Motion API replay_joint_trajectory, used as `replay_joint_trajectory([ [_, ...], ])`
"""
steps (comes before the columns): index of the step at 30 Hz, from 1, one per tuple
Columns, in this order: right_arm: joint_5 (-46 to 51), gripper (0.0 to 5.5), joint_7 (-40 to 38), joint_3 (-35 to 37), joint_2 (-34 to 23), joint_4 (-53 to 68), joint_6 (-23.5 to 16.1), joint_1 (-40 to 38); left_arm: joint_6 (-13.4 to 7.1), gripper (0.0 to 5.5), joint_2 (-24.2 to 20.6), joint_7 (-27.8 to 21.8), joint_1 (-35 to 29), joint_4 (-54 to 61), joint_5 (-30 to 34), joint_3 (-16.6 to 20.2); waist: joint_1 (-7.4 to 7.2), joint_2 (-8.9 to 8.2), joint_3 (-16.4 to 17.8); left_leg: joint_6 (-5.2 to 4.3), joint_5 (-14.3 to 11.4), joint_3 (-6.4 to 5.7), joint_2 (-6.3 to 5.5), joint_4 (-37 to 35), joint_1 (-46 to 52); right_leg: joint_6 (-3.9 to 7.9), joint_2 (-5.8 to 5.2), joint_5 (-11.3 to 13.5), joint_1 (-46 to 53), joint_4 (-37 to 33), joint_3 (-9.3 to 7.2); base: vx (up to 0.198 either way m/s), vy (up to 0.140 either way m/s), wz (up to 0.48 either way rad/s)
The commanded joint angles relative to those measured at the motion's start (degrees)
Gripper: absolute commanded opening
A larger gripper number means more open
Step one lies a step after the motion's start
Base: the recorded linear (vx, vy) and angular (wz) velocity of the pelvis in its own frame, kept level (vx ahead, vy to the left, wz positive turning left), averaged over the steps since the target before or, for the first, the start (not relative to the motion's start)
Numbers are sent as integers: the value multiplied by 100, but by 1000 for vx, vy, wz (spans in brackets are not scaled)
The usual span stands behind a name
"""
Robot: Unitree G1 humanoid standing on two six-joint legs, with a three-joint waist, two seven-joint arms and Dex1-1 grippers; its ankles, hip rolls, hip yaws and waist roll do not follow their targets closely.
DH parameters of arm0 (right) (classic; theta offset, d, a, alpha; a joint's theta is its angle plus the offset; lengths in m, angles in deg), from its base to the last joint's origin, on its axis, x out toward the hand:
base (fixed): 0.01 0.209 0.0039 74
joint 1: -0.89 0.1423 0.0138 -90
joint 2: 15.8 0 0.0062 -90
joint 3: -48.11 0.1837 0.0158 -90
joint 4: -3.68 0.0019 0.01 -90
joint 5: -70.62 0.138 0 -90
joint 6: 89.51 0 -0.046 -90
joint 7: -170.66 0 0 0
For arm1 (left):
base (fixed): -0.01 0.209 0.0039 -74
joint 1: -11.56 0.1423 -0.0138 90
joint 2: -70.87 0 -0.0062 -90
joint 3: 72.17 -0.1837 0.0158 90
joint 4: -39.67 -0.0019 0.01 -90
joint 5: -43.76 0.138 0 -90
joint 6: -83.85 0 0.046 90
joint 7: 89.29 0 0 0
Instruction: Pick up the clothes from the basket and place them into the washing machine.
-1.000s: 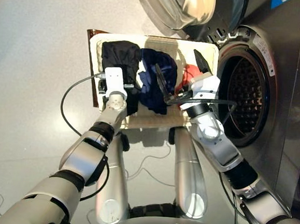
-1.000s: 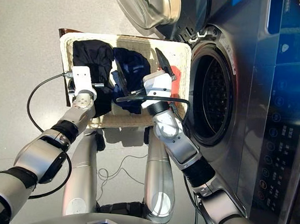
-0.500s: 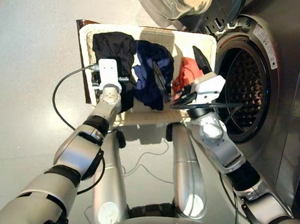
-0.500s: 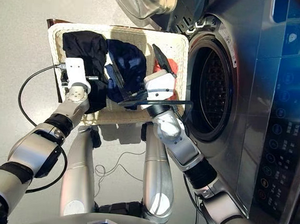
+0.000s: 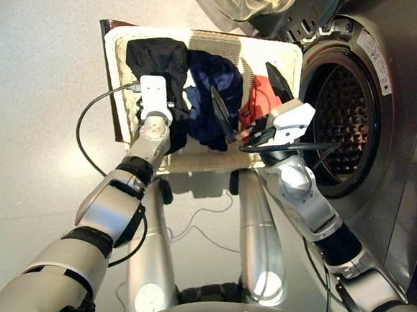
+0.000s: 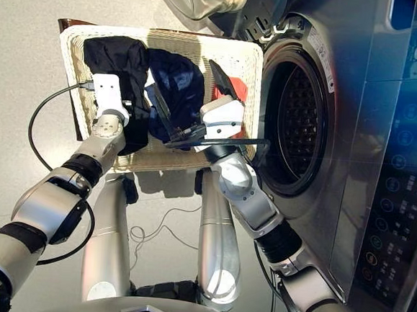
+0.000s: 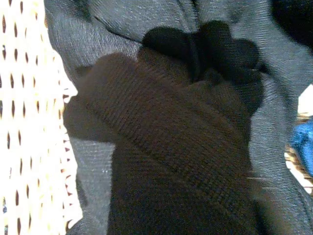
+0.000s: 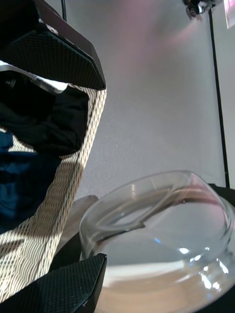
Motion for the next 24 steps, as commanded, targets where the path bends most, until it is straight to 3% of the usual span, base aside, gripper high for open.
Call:
replay_joint_trajectory([
  [1,73,550,88,51,-71,625,-397,-126,-102,0,89,73,29,-177,55,45,50,-79,-237,-113,-578,-107,35,607,19,430,-109,685,206,-607,119,0,0,0],
  [8,-107,550,-171,260,-74,-90,-286,-296,-296,0,218,212,460,572,307,-151,153,19,-212,-150,-358,36,-98,-78,705,484,-205,862,812,-1155,66,25,14,-12],
  [11,-49,550,-341,471,-21,-600,-262,-359,-514,0,192,265,881,1466,395,-243,232,88,-188,-179,-233,100,-242,-423,1080,524,-269,978,1189,-1449,51,64,29,-2],
  [12,112,550,-355,599,39,-841,-229,-452,-640,0,171,277,1260,2096,378,-230,307,145,-177,-186,-148,114,-342,-668,1333,547,-324,1035,1451,-1653,16,64,28,-14],
  [13,112,550,-355,598,40,-841,-230,-454,-637,0,170,280,1266,2103,380,-231,308,142,-169,-186,-144,116,-344,-679,1350,548,-325,1037,1465,-1658,16,65,37,-27],
  [16,125,550,-450,744,96,-1319,-141,-415,-742,0,111,253,1669,2926,392,-197,421,237,-164,-181,-11,140,-505,-1110,1780,581,-389,1145,1873,-1983,-17,41,29,4],
  [18,166,550,-511,831,166,-1622,-63,-379,-800,0,28,166,1953,3541,436,-145,496,310,-197,-156,94,162,-610,-1424,2051,615,-444,1229,2101,-2212,-43,57,40,83],
  [24,393,550,-20,839,88,-1727,156,-393,-928,0,-281,-422,2575,5169,407,18,675,420,-240,-107,148,187,-716,-1735,2512,681,-550,1297,2538,-2485,-38,9,5,7],
])
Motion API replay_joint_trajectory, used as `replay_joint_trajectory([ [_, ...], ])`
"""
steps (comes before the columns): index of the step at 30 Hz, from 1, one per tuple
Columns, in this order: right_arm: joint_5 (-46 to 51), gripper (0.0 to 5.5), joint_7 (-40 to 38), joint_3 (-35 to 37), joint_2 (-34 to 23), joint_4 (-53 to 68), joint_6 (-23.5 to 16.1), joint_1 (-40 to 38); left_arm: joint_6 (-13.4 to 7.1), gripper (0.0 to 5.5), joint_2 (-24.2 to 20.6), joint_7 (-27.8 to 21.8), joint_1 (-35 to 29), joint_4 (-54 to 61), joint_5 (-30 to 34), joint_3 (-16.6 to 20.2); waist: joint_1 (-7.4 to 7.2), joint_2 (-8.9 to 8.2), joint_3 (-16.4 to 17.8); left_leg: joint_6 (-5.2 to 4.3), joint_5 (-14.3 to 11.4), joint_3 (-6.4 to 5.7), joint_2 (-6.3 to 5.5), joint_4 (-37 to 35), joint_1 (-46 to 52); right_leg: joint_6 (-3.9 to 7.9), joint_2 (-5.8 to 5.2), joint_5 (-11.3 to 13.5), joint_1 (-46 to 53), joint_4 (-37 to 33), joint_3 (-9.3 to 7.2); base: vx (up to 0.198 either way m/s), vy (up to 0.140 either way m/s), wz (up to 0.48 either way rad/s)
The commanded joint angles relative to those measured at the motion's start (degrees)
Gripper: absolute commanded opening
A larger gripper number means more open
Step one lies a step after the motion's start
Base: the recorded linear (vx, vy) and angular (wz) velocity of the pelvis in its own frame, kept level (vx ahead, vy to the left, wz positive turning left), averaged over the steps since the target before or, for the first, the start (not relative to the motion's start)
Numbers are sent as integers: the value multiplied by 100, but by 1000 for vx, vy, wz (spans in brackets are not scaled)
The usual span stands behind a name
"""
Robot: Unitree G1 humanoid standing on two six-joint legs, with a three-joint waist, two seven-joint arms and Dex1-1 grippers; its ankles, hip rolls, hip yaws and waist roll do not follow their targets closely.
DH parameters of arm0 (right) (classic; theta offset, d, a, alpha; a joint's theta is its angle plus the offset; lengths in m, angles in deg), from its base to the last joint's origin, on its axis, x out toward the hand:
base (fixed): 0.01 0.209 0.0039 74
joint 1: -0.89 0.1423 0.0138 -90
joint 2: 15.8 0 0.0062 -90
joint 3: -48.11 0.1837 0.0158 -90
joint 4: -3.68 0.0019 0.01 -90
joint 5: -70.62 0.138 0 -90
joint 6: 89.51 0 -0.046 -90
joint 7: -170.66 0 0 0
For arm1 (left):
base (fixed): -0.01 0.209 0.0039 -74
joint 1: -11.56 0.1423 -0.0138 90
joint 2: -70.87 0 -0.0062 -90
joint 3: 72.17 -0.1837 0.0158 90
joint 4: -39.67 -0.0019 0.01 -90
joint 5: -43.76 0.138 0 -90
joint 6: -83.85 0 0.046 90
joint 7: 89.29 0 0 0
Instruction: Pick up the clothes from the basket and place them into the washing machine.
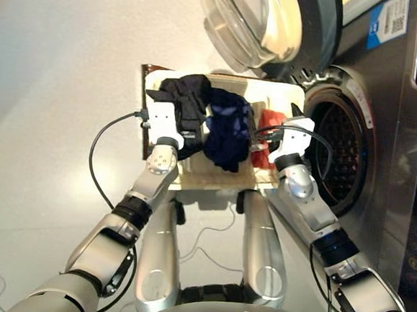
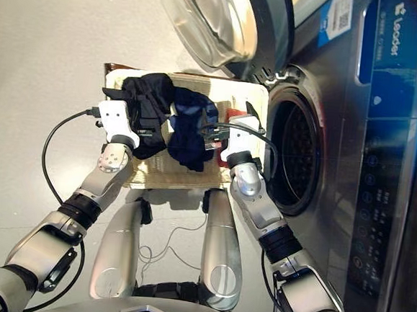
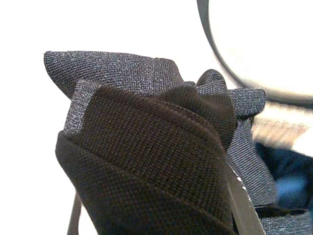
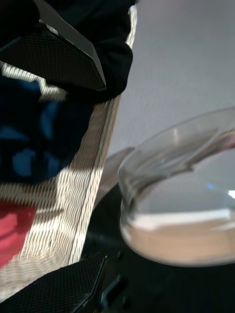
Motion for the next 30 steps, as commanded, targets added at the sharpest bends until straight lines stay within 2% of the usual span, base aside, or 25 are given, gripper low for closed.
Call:
replay_joint_trajectory([
  [1,266,550,460,88,-75,298,-16,32,-589,0,-195,-487,118,1103,136,134,60,23,-234,-268,-352,-43,-209,95,268,421,-214,1136,618,-1388,-17,0,0,0],
  [5,297,550,864,20,-300,454,124,42,-629,0,-287,-919,303,1844,-130,190,123,43,-272,-251,-393,-45,-218,129,319,424,-247,1114,670,-1395,-3,0,0,0],
  [7,290,550,1208,-82,-451,596,232,118,-616,0,-399,-1293,321,2322,-334,128,144,63,-278,-252,-411,-37,-211,180,304,429,-258,1108,678,-1381,3,0,0,0],
  [13,217,550,1723,-192,-841,1090,311,263,-511,0,-665,-1884,327,3000,-675,-21,159,104,-293,-263,-424,-62,-202,229,296,432,-282,1087,701,-1377,4,0,0,0],
  [16,-830,550,1797,-282,-1066,1222,432,618,-396,0,-836,-2236,272,3457,-942,-191,164,166,-311,-261,-428,-71,-203,222,308,428,-273,1072,704,-1389,17,0,0,0],
  [17,-837,550,1794,-283,-1062,1220,433,621,-394,0,-839,-2239,272,3459,-946,-188,162,166,-309,-261,-429,-72,-203,223,308,428,-273,1071,705,-1389,16,0,0,0],
  [20,-1905,550,1499,-316,-839,1056,536,1038,-230,0,-828,-2441,185,3784,-1220,-404,179,230,-327,-247,-420,-73,-201,216,304,436,-270,1074,701,-1404,45,0,0,0],
  [25,-2444,550,1406,-461,-519,1005,582,1460,-49,0,-739,-2612,93,3872,-1473,-708,184,285,-325,-238,-409,-73,-199,196,322,437,-257,1069,689,-1397,81,0,0,0],
  [26,-2604,550,1408,-528,-444,1037,582,1685,84,0,-811,-2749,47,3831,-1632,-904,181,320,-328,-227,-400,-72,-195,193,327,430,-250,1071,684,-1391,99,0,0,0],
  [28,-2614,550,1416,-550,-418,1010,575,1753,107,0,-874,-2801,-4,3849,-1675,-940,185,326,-321,-226,-399,-66,-194,191,335,430,-247,1071,687,-1389,103,0,0,0],
  [29,-2695,550,1418,-615,-379,1008,554,1927,209,0,-1046,-2917,-57,3844,-1821,-1105,188,357,-325,-222,-390,-67,-187,193,342,426,-241,1069,680,-1387,115,0,0,0],
  [30,-2718,550,1432,-647,-354,1001,546,1993,215,0,-1128,-2948,-92,3830,-1824,-1159,187,361,-325,-220,-387,-67,-183,195,343,424,-239,1070,681,-1385,122,0,0,0],
])
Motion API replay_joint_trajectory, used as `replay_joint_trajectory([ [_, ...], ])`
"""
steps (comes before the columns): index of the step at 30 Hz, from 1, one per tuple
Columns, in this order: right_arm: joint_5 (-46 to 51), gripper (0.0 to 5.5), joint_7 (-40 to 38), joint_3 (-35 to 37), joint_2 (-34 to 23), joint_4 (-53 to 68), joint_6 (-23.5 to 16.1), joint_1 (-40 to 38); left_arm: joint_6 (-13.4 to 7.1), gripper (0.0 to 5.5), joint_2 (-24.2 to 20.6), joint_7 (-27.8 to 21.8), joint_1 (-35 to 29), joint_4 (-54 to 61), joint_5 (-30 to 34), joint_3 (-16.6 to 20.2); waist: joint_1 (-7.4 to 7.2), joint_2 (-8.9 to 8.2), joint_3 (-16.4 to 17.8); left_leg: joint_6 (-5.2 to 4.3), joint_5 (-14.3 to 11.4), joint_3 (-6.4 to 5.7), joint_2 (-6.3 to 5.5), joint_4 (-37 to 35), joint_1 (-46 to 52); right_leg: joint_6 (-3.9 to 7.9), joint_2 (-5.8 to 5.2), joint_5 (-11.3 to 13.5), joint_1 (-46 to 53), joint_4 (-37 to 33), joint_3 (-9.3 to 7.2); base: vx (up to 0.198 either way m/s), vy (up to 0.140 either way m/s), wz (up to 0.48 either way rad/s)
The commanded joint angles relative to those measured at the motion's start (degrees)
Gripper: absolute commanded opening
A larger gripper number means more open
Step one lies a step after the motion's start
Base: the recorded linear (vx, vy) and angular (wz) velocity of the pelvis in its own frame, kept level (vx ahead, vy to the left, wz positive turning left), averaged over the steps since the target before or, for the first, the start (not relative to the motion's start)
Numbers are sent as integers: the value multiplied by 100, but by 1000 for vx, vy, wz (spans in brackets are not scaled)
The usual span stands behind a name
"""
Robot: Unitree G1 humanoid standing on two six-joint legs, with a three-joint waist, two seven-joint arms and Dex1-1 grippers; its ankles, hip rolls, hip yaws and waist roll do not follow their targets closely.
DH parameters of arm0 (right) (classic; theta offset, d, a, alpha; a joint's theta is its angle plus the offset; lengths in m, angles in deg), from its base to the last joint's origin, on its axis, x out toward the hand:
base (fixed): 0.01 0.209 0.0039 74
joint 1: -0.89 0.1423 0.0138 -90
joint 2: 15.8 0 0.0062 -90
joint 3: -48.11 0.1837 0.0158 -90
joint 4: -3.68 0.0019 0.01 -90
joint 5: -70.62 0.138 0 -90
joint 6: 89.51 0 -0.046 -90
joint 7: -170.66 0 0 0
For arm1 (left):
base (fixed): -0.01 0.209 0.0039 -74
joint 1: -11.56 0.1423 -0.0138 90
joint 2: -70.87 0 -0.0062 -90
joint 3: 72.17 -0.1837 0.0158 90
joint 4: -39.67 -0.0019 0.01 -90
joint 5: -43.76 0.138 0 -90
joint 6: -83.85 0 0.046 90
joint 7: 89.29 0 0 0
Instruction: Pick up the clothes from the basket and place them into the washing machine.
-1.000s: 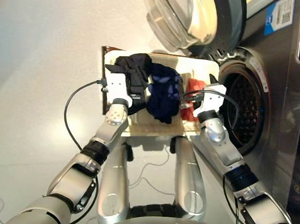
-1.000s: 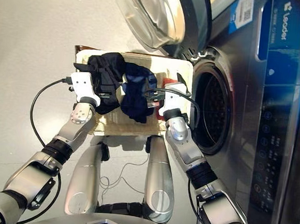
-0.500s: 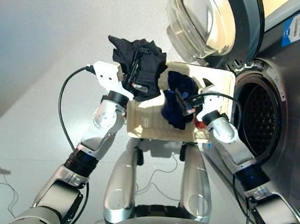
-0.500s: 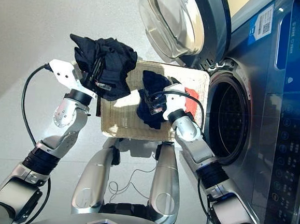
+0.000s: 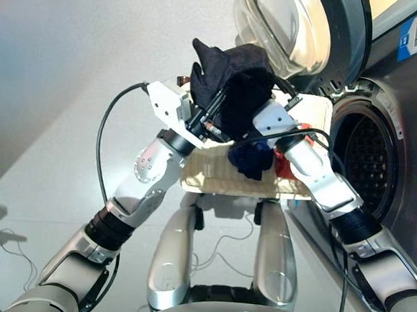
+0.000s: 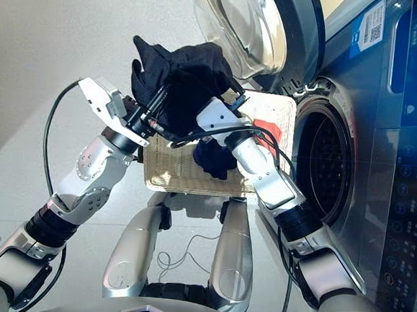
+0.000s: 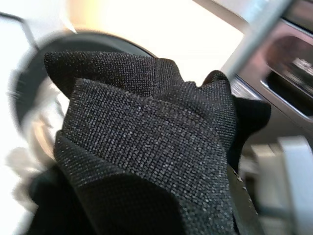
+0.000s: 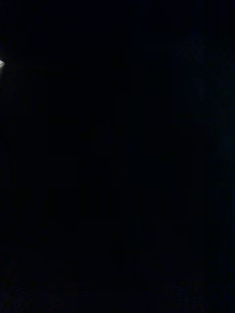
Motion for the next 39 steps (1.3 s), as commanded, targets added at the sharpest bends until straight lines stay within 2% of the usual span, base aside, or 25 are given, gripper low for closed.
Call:
replay_joint_trajectory([
  [1,-177,550,-30,-127,342,300,-289,590,-95,0,-292,-428,-235,761,-241,-329,16,25,-320,-321,-458,-89,-85,303,169,333,-138,933,476,-1179,93,0,0,0],
  [5,-302,550,-9,-178,364,291,-311,807,2,0,-451,-547,-304,720,-302,-504,8,38,-306,-320,-454,-92,-74,314,169,327,-136,930,461,-1164,99,0,0,0],
  [10,-315,550,-35,-183,367,398,-356,992,26,0,-637,-602,-476,664,-283,-636,-4,45,-300,-319,-454,-91,-74,326,168,325,-141,933,445,-1141,107,0,0,0],
  [16,-267,550,-54,-121,386,484,-379,975,25,0,-661,-581,-495,629,-295,-622,-2,37,-266,-313,-465,-106,-68,361,153,313,-146,917,418,-1101,105,0,0,0],
  [17,-247,108,-54,-108,382,492,-386,951,20,0,-657,-574,-494,630,-280,-614,-2,36,-264,-317,-466,-107,-69,371,145,311,-146,914,417,-1092,104,0,0,0],
  [18,-247,0,-53,-107,381,493,-386,949,20,0,-656,-574,-494,631,-279,-615,-2,37,-266,-317,-467,-109,-69,373,143,311,-147,913,416,-1091,102,0,0,0],
  [22,-48,0,-144,40,322,494,-467,608,-65,13,-642,-484,-440,611,-220,-531,7,28,-229,-317,-474,-120,-77,401,136,314,-144,911,430,-1092,96,0,0,0],
  [23,-47,0,-143,44,319,501,-466,598,-65,153,-641,-482,-437,613,-219,-536,10,28,-232,-318,-474,-120,-77,401,138,314,-144,912,433,-1094,96,0,0,0],
  [24,21,0,-247,129,262,453,-515,377,-115,550,-662,-420,-399,617,-176,-465,10,27,-211,-318,-471,-124,-79,390,142,321,-145,909,447,-1105,85,0,0,0],
  [25,21,0,-247,131,260,457,-516,367,-115,518,-660,-419,-394,620,-175,-469,11,30,-215,-318,-471,-125,-79,388,145,321,-145,908,451,-1106,82,0,0,0],
  [26,385,0,-352,277,284,332,-598,-62,-181,511,-677,-352,-364,617,-134,-396,8,21,-184,-318,-464,-132,-79,413,130,323,-151,911,458,-1099,61,0,0,0],
  [27,509,0,-355,352,243,305,-655,-328,-210,550,-697,-320,-325,637,-93,-352,-4,19,-171,-319,-461,-138,-76,419,119,324,-153,906,465,-1100,49,0,0,0],
  [30,423,0,-533,535,162,38,-768,-819,-399,550,-581,-107,-240,539,136,-124,-7,14,-160,-320,-458,-164,-76,416,117,321,-163,889,487,-1094,13,0,0,0],
  [32,372,0,-573,591,131,-17,-767,-1006,-433,550,-498,-45,-169,504,200,-30,-15,12,-165,-320,-464,-178,-72,427,113,316,-165,871,491,-1083,-4,0,0,0],
  [34,321,0,-683,721,107,-322,-805,-1388,-598,550,-261,255,-42,407,515,248,-12,-18,-170,-321,-475,-188,-76,432,118,304,-164,857,514,-1079,-16,0,0,0],
  [39,393,0,-1078,845,239,-921,-875,-1707,-792,550,4,685,55,309,783,473,-18,-43,-186,-323,-487,-207,-69,456,97,298,-163,839,519,-1081,-18,0,0,0],
])
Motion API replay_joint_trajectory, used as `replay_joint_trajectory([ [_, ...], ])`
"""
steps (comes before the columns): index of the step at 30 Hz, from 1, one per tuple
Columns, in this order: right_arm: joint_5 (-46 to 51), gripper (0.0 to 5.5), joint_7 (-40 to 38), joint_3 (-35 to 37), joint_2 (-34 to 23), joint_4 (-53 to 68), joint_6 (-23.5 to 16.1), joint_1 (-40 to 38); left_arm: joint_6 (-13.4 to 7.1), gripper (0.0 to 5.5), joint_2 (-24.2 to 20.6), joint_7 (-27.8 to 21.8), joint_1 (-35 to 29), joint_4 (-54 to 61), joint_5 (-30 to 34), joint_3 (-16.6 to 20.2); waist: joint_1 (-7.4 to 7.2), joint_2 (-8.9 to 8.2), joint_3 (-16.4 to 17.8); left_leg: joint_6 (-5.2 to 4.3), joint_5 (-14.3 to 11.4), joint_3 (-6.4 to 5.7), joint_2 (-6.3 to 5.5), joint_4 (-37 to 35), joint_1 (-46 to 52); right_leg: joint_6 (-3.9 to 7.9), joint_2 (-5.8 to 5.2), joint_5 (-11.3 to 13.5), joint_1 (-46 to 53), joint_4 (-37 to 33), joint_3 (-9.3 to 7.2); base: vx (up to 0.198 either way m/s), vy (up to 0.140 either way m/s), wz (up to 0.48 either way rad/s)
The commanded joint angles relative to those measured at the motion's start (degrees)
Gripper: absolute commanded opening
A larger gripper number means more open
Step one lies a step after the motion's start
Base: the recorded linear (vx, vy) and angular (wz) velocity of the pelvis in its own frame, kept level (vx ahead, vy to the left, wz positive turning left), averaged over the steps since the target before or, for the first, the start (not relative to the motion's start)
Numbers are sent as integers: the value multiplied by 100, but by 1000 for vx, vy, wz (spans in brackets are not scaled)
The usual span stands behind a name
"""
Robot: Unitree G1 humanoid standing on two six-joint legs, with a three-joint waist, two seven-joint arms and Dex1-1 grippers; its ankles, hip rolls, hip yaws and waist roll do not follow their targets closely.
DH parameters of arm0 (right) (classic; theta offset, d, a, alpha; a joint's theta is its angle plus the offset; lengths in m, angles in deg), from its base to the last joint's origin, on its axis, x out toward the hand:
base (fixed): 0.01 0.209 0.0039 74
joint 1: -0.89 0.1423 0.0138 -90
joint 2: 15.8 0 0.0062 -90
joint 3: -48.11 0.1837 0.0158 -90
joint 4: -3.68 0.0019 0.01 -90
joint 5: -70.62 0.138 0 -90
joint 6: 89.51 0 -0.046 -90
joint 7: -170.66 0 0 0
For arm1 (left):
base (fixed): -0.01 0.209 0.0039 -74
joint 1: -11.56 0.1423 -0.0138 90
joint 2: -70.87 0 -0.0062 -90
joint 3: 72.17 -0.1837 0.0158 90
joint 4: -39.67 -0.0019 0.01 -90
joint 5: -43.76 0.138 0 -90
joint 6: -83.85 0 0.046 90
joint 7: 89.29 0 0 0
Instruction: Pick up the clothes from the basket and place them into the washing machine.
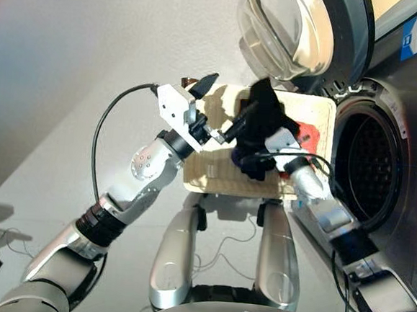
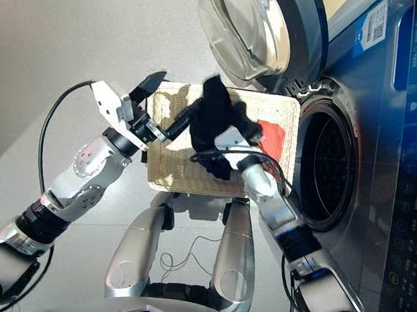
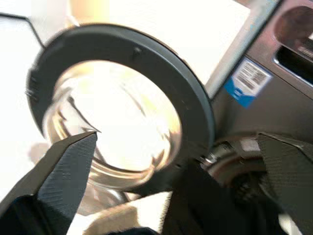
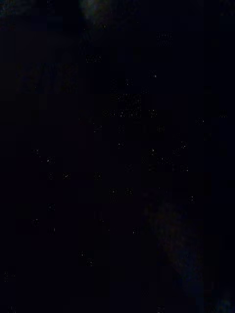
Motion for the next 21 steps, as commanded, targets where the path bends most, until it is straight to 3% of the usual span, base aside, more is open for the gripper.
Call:
replay_joint_trajectory([
  [1,174,0,-489,219,346,70,-575,103,-627,550,117,351,-29,448,397,265,-10,-160,-188,-341,-504,-169,-75,442,71,283,-164,781,414,-991,25,0,0,0],
  [6,248,0,-891,238,561,-756,-613,-6,-810,550,304,792,12,385,581,395,-2,-174,-184,-347,-508,-186,-68,456,47,278,-154,769,401,-976,27,0,0,0],
  [7,393,0,-1147,370,673,-1164,-608,-102,-918,550,449,1038,88,358,587,468,-10,-191,-165,-349,-512,-195,-67,468,33,275,-150,764,396,-968,22,0,0,0],
  [11,304,0,-1992,726,809,-2019,-517,-73,-1032,550,599,1523,138,255,700,563,-21,-210,-132,-350,-522,-226,-74,489,9,273,-141,759,389,-956,1,0,0,0],
  [17,563,0,-2661,1325,654,-2823,-337,285,-992,550,663,1680,161,168,814,474,14,-217,-66,-332,-543,-274,-69,553,-62,264,-136,755,378,-942,-24,0,0,0],
  [21,876,0,-3212,1715,231,-3727,-251,944,-950,550,741,1676,61,127,774,247,99,-157,-20,-317,-586,-327,-84,652,-204,248,-138,720,288,-895,-32,0,0,0],
])
